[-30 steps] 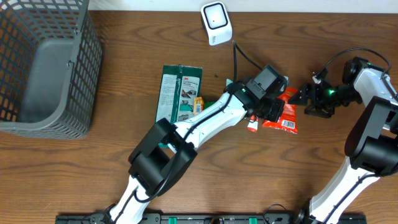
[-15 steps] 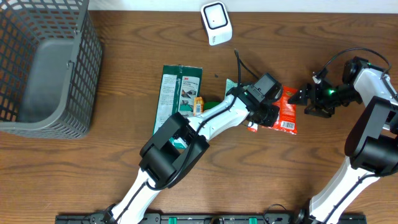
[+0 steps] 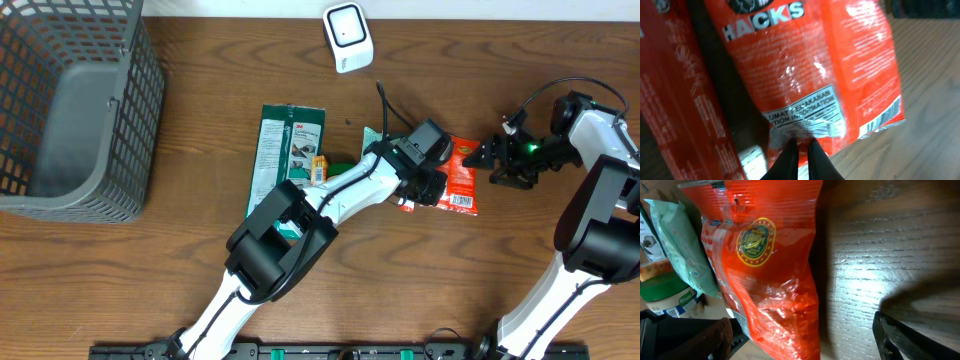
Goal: Scan the item barcode
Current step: 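Reach the left gripper to the red Hacks bag and grasp it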
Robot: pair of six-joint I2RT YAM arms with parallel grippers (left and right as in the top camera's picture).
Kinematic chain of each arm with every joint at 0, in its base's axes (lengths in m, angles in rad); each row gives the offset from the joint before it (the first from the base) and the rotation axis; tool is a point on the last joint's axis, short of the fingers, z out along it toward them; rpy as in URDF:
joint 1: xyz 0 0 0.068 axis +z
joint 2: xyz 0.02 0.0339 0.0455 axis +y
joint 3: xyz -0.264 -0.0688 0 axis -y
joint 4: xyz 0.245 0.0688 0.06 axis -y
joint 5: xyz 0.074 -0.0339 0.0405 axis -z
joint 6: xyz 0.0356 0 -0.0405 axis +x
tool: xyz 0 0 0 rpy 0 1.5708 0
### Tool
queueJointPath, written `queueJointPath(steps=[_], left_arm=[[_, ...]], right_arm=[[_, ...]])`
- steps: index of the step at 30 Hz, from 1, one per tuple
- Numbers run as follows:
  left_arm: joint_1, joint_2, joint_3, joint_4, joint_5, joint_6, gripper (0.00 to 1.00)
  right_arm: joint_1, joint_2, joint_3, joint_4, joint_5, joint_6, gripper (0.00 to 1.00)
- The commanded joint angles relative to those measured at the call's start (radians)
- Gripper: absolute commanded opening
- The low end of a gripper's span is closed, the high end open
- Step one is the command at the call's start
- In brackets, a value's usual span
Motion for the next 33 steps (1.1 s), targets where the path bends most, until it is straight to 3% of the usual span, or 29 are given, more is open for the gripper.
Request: queueJointPath(steps=[1,6,19,24,28,33], left_arm=[[0.002,0.034,-0.022,-0.027,-0.065,-0.001,0.11],[0.001,0.034,-0.023,-0.064,-0.088,0.000,0.11],[0.001,0.034,-0.038,-0.064,-0.088,-0.001,0.11],[0.001,0.034,-0.038,-0.064,-0.088,-0.001,0.11],[0.001,0.034,-0.038,-0.064,-0.088,-0.001,0.11],[0.001,0.033,-0.037,-0.064,-0.084,-0.001,0.11]], right_arm=[[0.001,0.016,-0.018,0.003,-0.064,-0.048,0.86],[0.001,0.016,-0.042,0.013,-0.201,-0.149,0.86],[0.001,0.016,-0.218,0.281,-0.346,-0.149,0.83],[0.001,0.016,-0.272,0.361,-0.368,-0.148,0.76],[0.001,0.016,-0.285,0.395,-0.372,-0.148,0.63],[0.001,0.016,-0.285,0.412,-0.371,-0.126,0.35]])
